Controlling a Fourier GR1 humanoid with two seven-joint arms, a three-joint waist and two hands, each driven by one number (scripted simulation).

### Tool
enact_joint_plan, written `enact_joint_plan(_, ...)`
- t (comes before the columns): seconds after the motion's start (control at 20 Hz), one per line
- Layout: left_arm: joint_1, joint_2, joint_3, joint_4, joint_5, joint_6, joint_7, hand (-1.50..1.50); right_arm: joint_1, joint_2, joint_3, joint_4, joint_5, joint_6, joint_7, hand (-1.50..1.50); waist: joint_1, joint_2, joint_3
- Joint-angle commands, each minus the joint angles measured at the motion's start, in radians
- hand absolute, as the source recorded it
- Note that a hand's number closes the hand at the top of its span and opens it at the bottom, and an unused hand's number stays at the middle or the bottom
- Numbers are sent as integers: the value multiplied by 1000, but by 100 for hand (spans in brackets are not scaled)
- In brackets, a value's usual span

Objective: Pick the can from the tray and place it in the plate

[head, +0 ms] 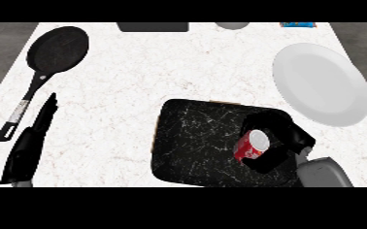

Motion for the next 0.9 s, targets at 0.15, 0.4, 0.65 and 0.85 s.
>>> enact_joint_plan(0.15, 2, -7, 7, -12, 9, 4, -4, 0, -49, -443, -250, 162, 83, 38, -177, 150, -8, 27, 10)
enact_joint_plan(0.4, 0, -9, -1, -19, 14, -6, -14, 0, -80, -602, -374, 306, 117, -49, -336, 150, 18, 36, 18)
enact_joint_plan(0.65, -7, -2, 0, -19, 18, -16, -20, 0, -107, -678, -484, 457, 119, -178, -518, 150, 35, 39, 20)
enact_joint_plan(0.85, -15, -13, -3, -9, 12, -4, -22, 0, -138, -708, -570, 542, 103, -302, -684, 150, 34, 36, 20)
